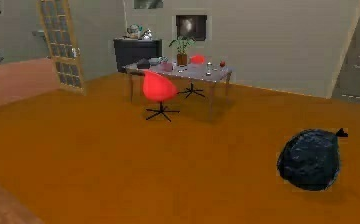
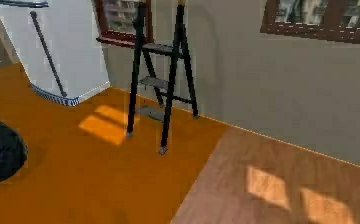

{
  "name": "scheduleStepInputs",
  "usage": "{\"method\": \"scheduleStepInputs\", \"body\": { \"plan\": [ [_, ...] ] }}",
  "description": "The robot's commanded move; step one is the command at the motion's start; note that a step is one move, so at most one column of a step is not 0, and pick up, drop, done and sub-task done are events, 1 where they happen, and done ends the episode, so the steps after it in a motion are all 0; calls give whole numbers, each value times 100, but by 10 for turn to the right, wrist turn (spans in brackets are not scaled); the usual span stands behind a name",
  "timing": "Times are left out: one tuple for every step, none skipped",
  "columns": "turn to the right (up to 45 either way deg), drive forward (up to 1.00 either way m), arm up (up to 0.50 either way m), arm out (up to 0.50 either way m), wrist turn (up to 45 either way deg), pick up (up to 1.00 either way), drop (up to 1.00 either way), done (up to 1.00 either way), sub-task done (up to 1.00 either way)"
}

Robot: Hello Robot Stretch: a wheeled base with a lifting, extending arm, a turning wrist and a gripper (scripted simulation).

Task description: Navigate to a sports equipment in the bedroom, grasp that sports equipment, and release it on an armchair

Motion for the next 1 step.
{"method": "scheduleStepInputs", "body": {
  "plan": [
    [-390, 0, 0, 0, 0, 0, 0, 0, 0]
  ]
}}
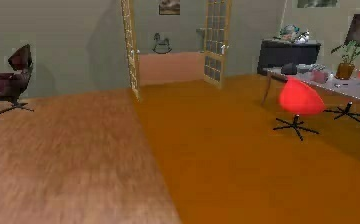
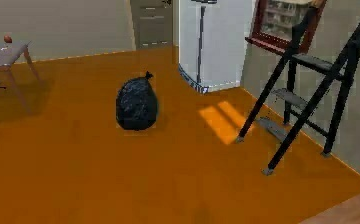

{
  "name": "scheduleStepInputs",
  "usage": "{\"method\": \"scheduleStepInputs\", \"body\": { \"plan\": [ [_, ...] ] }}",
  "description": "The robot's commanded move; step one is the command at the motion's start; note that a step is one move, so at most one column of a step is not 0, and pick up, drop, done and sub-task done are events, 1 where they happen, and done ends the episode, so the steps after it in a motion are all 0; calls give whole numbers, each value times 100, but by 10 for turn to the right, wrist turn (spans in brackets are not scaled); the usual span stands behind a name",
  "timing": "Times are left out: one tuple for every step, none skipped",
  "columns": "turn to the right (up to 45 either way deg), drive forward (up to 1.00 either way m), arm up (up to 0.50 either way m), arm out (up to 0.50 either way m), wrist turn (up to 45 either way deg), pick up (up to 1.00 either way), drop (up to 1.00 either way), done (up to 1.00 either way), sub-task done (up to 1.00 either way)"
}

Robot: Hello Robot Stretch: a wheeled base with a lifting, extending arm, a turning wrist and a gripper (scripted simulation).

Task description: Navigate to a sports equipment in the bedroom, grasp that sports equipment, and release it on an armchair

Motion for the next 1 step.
{"method": "scheduleStepInputs", "body": {
  "plan": [
    [0, 100, 0, 0, 0, 0, 0, 0, 0]
  ]
}}
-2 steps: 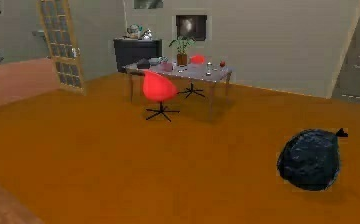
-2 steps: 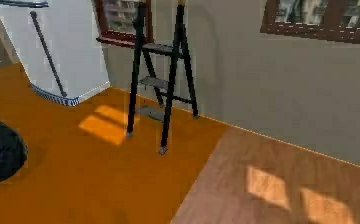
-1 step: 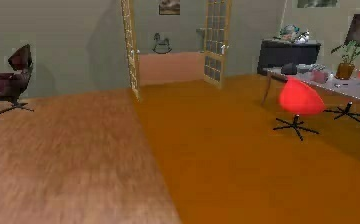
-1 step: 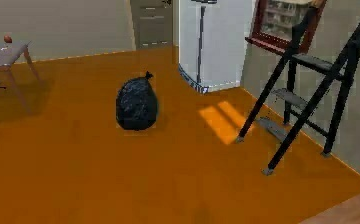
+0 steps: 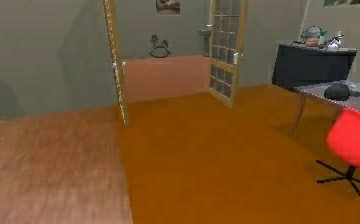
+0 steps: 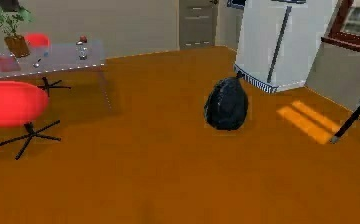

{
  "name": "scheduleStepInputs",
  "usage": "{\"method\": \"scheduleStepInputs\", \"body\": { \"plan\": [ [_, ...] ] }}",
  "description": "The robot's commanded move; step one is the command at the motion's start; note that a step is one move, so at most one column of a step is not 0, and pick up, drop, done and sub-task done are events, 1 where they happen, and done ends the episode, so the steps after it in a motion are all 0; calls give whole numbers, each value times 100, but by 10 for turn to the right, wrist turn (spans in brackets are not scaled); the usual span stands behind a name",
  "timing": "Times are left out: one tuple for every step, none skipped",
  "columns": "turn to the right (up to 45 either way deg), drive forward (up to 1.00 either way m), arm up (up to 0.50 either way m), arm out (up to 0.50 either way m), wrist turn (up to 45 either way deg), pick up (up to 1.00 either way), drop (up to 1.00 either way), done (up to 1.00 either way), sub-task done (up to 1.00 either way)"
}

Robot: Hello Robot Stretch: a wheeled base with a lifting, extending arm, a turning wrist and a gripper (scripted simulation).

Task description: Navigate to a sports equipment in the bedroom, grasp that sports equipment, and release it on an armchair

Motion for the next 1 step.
{"method": "scheduleStepInputs", "body": {
  "plan": [
    [0, 100, 0, 0, 0, 0, 0, 0, 0]
  ]
}}
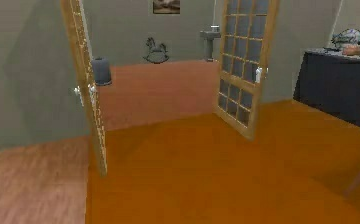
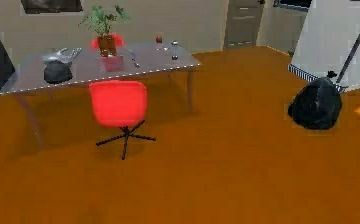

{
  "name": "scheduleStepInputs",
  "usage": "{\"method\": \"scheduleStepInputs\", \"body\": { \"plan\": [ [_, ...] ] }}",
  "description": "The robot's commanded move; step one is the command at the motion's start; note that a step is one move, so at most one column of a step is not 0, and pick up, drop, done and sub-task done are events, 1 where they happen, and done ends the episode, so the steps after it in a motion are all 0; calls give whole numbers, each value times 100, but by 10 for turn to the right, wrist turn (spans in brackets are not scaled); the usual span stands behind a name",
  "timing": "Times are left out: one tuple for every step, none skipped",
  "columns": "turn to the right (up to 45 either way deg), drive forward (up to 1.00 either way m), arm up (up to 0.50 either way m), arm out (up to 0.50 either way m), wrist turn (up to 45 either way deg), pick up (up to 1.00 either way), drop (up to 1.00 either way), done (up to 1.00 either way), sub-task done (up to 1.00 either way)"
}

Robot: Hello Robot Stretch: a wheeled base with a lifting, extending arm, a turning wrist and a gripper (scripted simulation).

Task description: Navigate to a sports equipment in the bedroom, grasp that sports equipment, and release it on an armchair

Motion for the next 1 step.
{"method": "scheduleStepInputs", "body": {
  "plan": [
    [0, 100, 0, 0, 0, 0, 0, 0, 0]
  ]
}}
